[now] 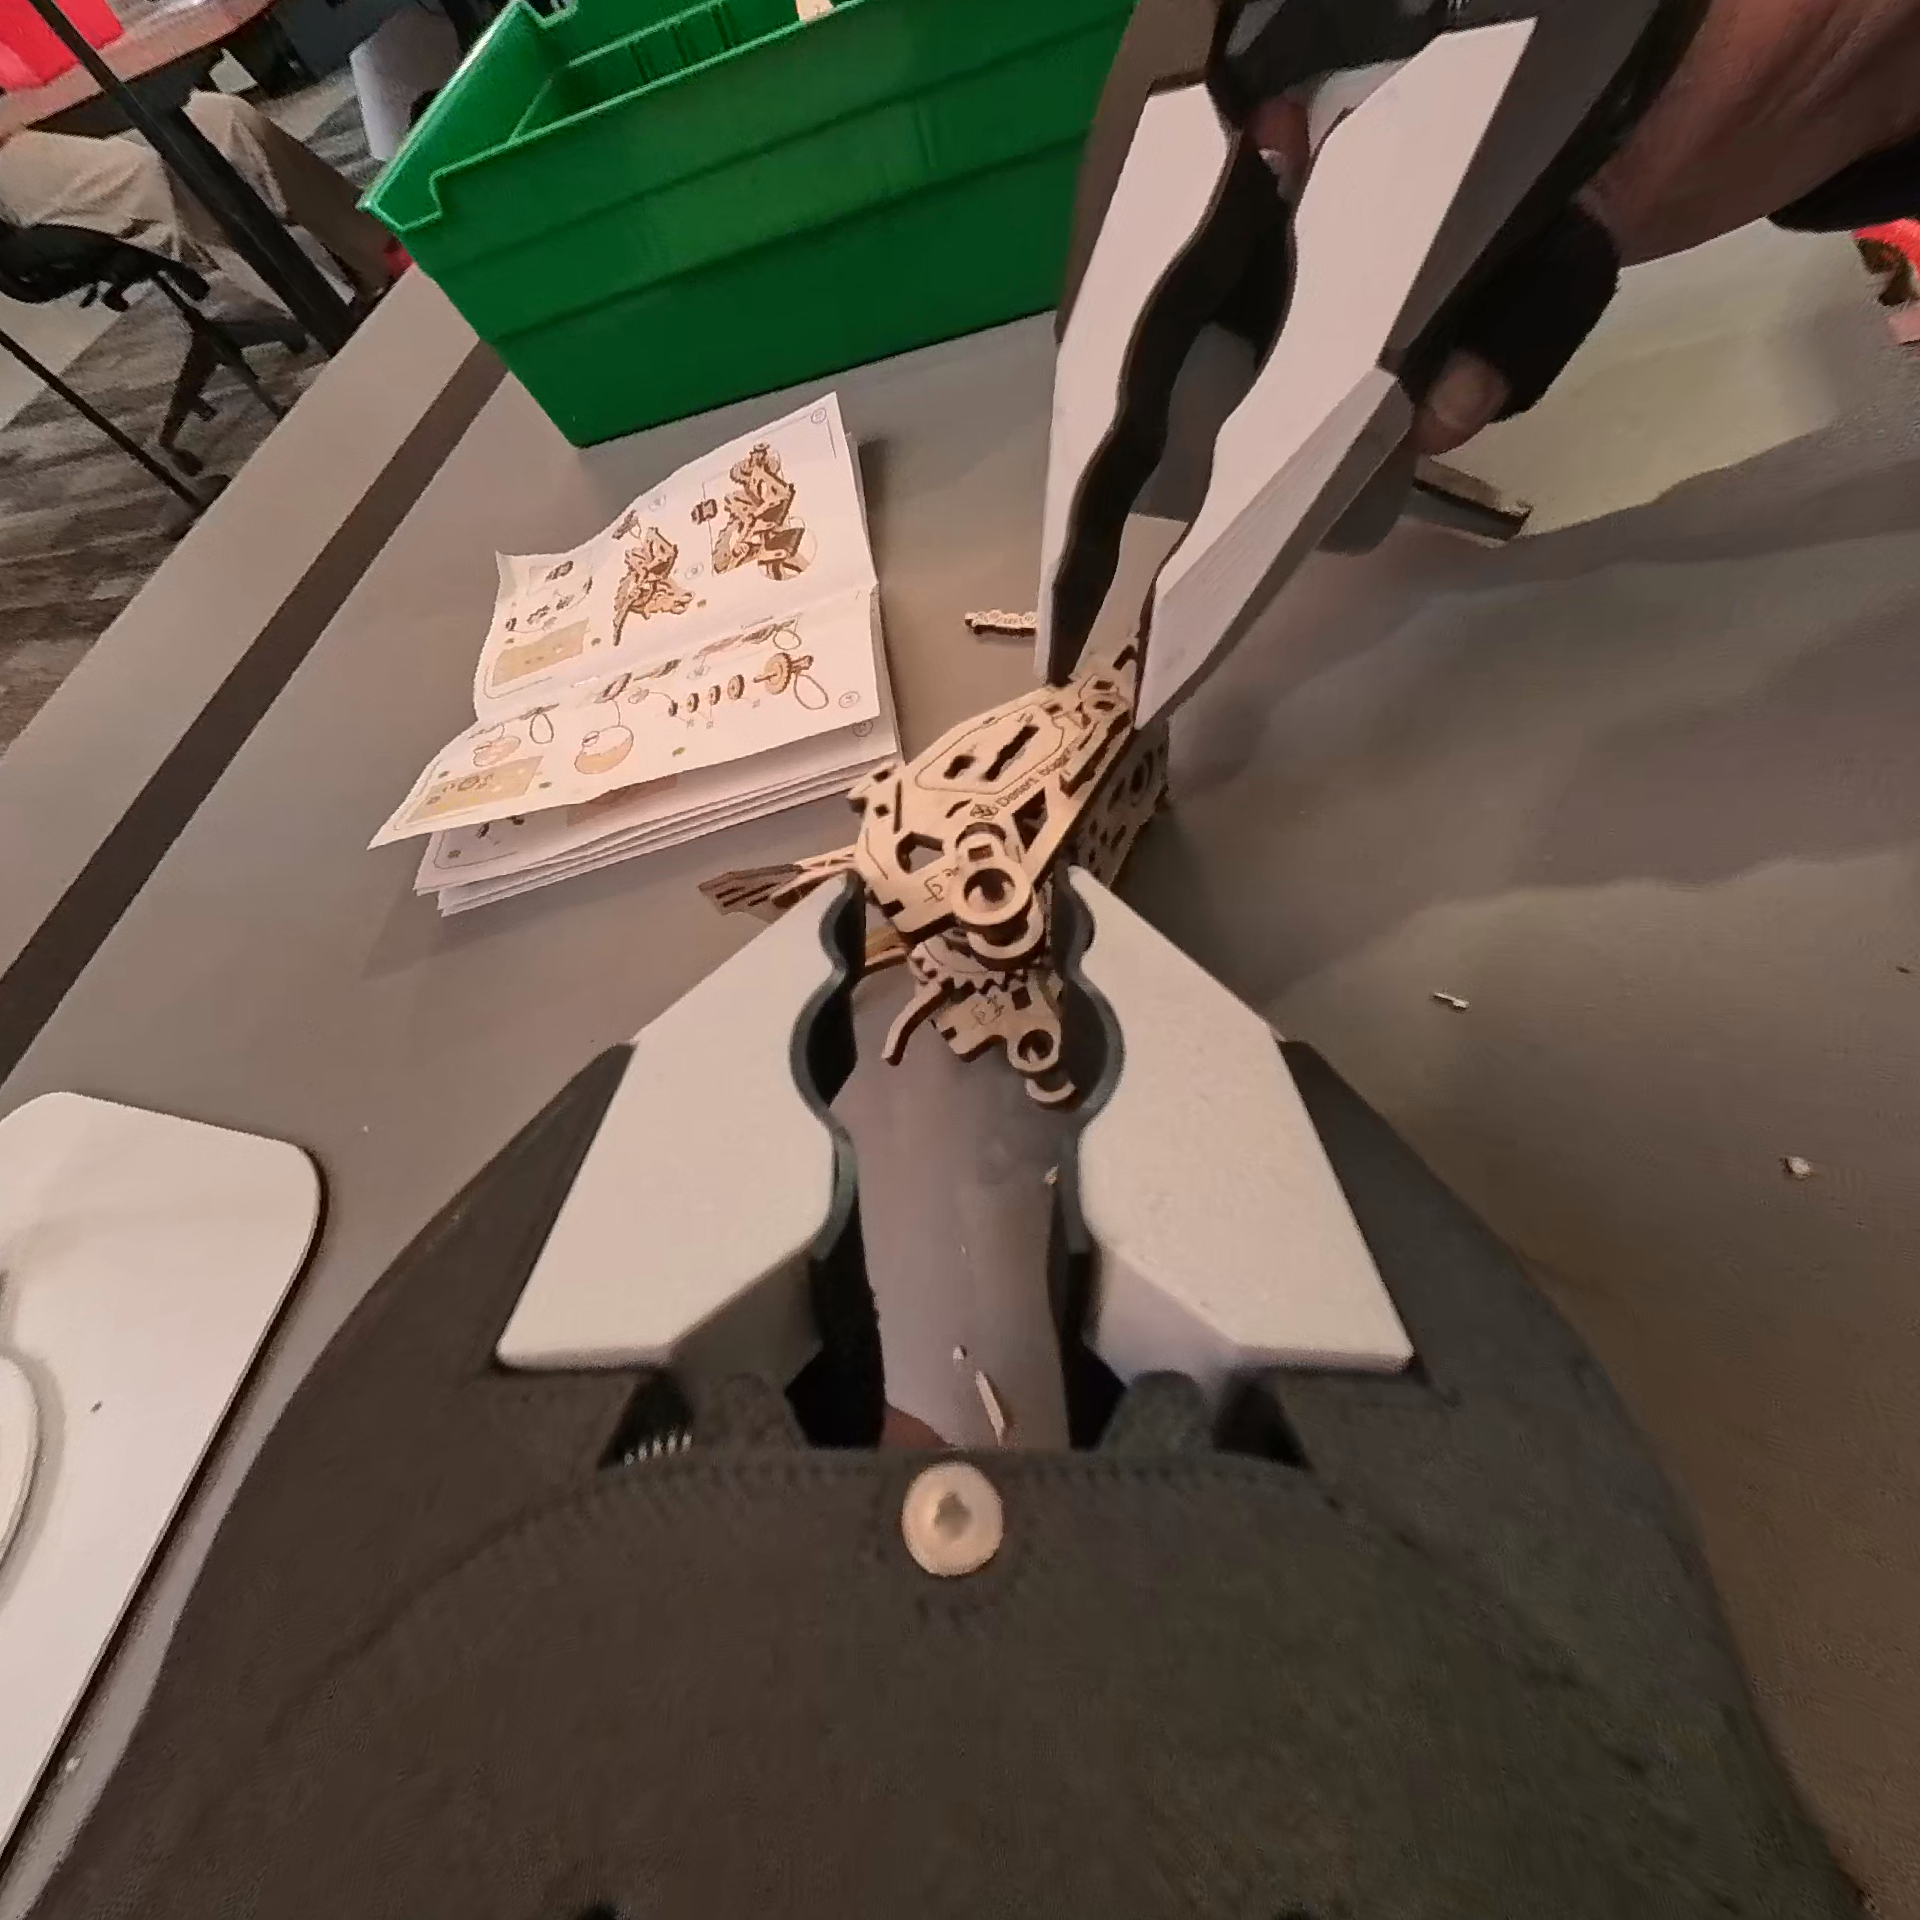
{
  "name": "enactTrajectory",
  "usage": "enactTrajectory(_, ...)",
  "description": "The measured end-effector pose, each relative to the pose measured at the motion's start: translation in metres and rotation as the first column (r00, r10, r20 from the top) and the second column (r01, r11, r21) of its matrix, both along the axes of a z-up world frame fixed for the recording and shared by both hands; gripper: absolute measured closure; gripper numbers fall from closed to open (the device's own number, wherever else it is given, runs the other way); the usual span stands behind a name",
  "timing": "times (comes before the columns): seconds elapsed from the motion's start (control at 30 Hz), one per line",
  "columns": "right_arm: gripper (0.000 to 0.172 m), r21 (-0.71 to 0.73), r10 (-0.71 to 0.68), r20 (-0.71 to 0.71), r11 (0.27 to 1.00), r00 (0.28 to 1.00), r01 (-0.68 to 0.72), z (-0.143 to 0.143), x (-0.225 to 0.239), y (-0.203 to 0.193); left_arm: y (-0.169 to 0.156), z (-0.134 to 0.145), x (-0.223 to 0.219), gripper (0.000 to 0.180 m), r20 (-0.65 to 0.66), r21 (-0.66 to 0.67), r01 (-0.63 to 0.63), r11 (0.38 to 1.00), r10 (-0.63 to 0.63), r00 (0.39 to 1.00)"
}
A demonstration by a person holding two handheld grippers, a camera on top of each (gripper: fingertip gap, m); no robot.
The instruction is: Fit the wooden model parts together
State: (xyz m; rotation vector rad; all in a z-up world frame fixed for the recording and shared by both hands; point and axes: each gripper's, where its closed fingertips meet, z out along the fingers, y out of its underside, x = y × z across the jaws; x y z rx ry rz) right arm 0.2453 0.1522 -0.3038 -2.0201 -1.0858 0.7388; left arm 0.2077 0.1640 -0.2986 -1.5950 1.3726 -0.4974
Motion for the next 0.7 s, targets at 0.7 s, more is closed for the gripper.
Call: enactTrajectory(0.7,0.15,-0.04,0.032,-0.002,0.999,0.999,-0.032,-0.0015,0.0009,0.0096,0.008,-0.0073,-0.001,0.148,-0.015,-0.026,-0.052,0.998,0.052,0.999)
